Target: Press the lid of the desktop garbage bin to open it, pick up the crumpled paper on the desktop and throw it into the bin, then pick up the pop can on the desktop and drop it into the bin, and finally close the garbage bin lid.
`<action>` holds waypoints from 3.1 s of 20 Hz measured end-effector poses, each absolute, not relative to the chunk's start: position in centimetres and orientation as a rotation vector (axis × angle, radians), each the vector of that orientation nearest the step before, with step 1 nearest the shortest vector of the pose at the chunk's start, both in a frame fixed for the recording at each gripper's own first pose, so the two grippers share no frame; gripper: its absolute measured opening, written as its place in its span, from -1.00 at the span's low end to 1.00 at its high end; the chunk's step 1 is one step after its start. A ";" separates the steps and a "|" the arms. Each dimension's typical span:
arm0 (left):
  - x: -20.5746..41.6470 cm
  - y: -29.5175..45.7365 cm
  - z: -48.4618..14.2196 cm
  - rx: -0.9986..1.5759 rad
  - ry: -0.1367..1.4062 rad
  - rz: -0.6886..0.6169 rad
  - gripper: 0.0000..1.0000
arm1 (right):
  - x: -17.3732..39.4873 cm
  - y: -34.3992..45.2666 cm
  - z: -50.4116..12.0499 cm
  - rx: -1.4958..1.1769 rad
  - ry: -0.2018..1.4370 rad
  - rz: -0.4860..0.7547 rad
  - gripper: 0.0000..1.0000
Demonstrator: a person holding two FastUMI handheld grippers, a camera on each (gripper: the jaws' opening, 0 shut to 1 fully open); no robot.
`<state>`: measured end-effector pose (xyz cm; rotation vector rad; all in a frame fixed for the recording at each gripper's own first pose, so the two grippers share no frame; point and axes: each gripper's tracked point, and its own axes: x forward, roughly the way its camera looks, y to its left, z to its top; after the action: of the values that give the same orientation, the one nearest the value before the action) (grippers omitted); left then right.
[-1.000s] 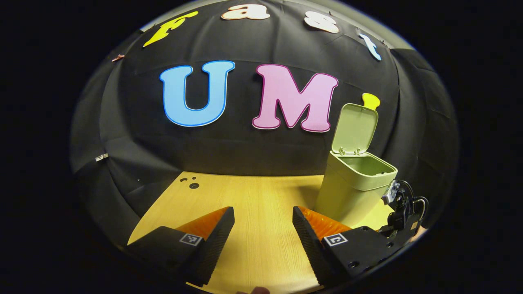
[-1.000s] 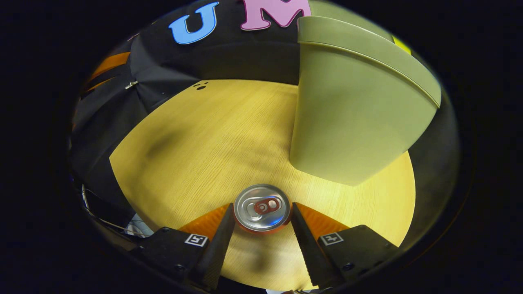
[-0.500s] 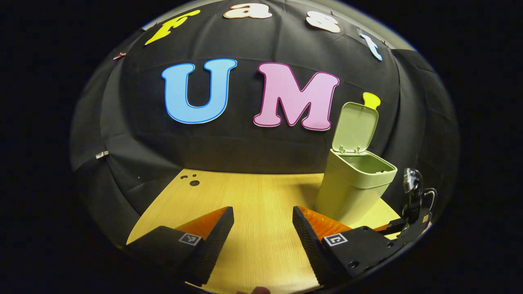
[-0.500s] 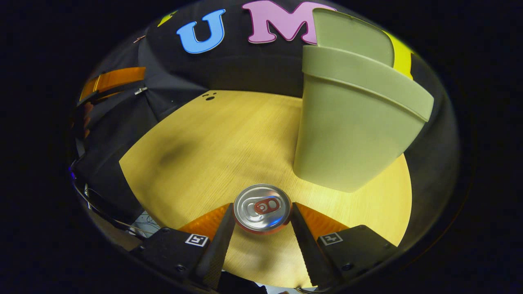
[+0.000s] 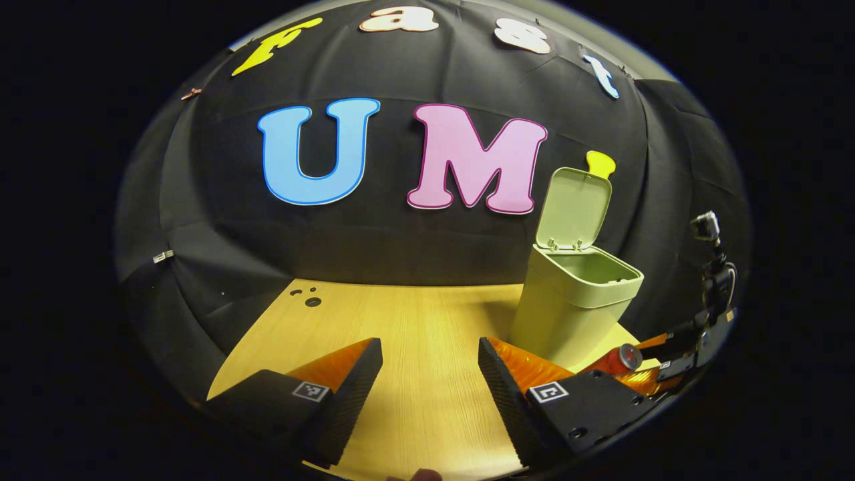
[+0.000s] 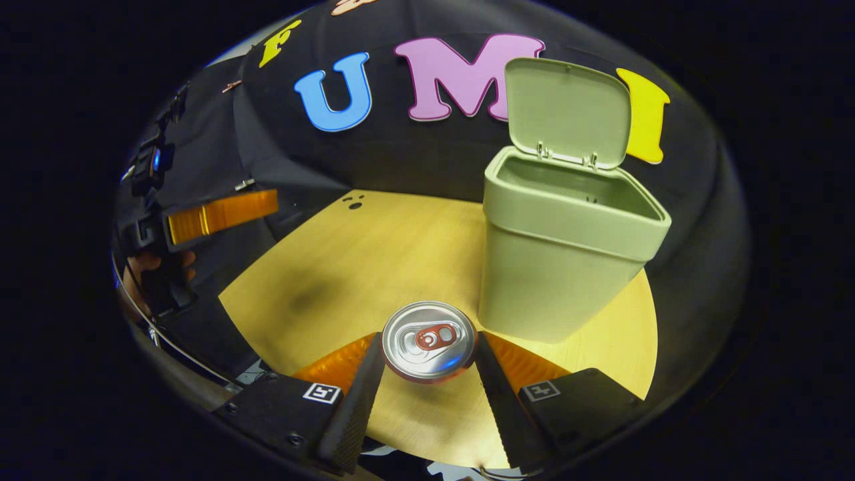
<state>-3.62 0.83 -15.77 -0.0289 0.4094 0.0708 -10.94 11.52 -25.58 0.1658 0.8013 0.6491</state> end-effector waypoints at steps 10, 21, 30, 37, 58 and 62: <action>-3.7 0.3 -15.9 -0.046 0.411 0.062 0.85 | -4.8 9.1 -15.0 0.213 0.586 0.634 0.65; -3.7 0.4 -15.7 -0.041 0.405 0.068 0.85 | 5.7 4.6 -14.6 0.185 0.565 0.491 0.65; -3.5 1.0 -15.7 -0.036 0.402 0.091 0.86 | 10.5 4.8 -22.7 0.161 0.742 0.448 0.65; -3.1 1.7 -15.8 -0.043 0.404 0.109 0.85 | 11.3 6.2 -27.1 0.131 0.846 0.447 0.66; -3.9 1.4 -15.9 -0.045 0.409 0.098 0.85 | 9.7 5.6 -25.3 0.175 0.834 0.451 0.72; -4.2 1.4 -15.7 -0.043 0.406 0.098 0.85 | 9.6 5.0 -22.3 0.218 0.775 0.446 0.74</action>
<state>-4.21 1.41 -15.71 -0.0426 0.4059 0.0982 9.58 5.00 -22.33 0.2175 0.7754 0.4462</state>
